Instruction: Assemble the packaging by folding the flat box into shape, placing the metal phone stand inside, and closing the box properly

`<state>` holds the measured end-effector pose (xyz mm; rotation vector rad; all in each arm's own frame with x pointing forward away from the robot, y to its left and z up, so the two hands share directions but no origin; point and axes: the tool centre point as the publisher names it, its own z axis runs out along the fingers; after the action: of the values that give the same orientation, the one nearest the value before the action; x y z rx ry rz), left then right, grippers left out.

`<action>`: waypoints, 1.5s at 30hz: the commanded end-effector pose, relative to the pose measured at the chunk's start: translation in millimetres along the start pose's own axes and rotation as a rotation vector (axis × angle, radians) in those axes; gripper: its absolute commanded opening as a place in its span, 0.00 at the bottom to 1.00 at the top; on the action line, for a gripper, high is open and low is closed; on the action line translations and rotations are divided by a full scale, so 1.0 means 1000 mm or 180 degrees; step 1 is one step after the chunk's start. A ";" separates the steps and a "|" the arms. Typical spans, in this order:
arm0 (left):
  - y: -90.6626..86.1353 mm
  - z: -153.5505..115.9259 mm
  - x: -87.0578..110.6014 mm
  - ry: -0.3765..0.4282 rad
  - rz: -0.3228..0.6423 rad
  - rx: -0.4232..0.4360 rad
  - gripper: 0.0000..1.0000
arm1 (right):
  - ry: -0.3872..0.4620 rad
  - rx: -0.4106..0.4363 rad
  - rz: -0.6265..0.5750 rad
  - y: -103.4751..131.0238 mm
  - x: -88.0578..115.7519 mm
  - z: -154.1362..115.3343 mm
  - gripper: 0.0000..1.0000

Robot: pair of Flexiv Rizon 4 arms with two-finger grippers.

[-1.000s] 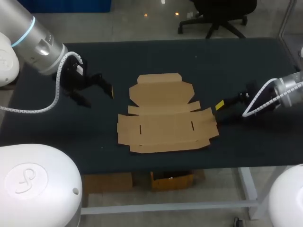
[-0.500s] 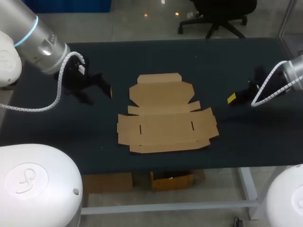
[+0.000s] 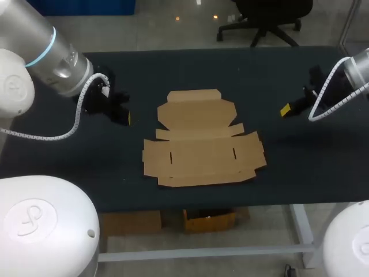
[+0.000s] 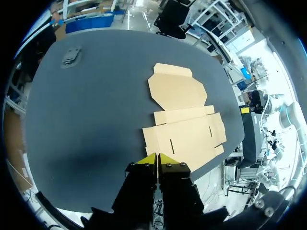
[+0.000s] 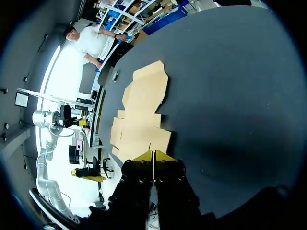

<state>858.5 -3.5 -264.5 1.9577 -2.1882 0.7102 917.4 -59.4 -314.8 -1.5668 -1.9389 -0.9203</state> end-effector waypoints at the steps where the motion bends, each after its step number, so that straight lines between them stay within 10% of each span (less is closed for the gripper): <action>1: -0.007 0.007 0.001 -0.0044 0.0019 -0.0080 0.00 | -0.0034 0.0036 -0.0004 0.006 0.000 0.002 0.00; 45: -0.015 0.070 0.008 -0.0220 0.0442 0.0067 0.00 | -0.0156 0.0232 -0.0205 0.022 -0.007 0.061 0.00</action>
<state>881.4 -38.6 -312.5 1.8856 -2.3858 0.6975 939.1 -18.0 -350.2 -1.5131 -2.0479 -0.8371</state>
